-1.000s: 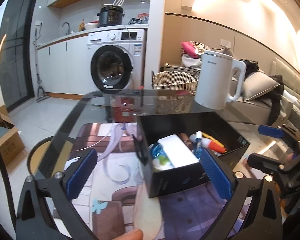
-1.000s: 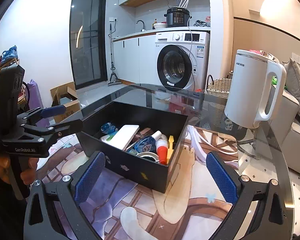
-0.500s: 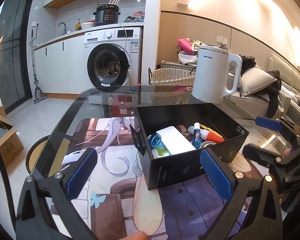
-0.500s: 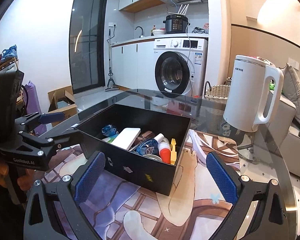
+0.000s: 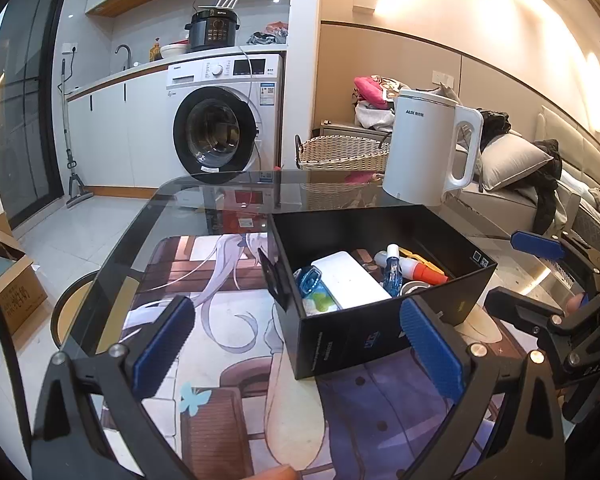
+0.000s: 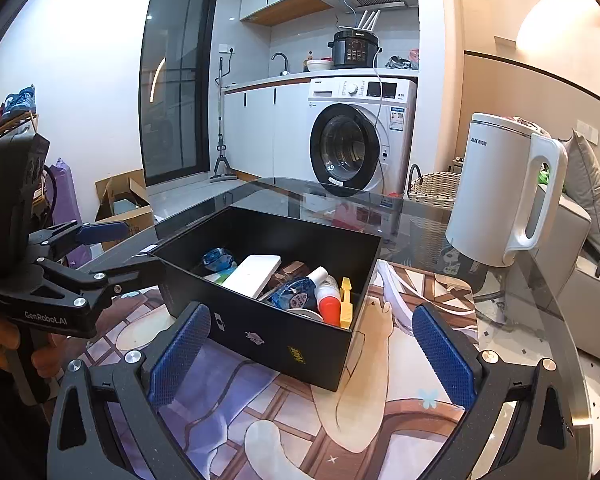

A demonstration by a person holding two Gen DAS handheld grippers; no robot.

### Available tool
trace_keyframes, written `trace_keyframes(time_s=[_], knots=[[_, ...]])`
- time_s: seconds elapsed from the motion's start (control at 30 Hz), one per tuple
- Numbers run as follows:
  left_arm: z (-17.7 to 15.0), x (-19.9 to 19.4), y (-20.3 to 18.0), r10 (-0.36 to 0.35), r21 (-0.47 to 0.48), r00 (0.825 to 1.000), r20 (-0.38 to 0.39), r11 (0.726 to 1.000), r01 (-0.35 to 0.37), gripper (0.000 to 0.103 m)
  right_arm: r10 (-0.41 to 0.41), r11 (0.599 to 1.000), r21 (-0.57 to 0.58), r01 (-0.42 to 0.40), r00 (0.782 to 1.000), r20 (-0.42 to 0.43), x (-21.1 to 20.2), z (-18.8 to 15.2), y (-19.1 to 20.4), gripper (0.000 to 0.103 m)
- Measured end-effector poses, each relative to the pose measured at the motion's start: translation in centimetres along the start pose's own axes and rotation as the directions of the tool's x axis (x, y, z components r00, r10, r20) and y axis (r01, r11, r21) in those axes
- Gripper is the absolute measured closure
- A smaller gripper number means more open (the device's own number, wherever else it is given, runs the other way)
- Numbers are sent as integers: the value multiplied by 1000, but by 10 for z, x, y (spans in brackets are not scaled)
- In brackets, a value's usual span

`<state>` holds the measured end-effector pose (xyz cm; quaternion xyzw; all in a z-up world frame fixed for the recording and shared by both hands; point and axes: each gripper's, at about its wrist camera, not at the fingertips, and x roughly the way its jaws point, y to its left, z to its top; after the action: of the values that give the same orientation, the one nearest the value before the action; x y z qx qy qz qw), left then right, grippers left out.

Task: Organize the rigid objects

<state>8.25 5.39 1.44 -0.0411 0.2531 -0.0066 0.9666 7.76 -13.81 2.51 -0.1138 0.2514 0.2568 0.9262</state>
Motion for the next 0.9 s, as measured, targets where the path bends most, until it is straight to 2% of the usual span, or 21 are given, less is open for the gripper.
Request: trace_keyframes(time_s=[0.9], knots=[[0,1,-1,-1,2,1000,-1,1000,1,0,3,1000,-2,-3,1000,-2,1,-1,0,0]])
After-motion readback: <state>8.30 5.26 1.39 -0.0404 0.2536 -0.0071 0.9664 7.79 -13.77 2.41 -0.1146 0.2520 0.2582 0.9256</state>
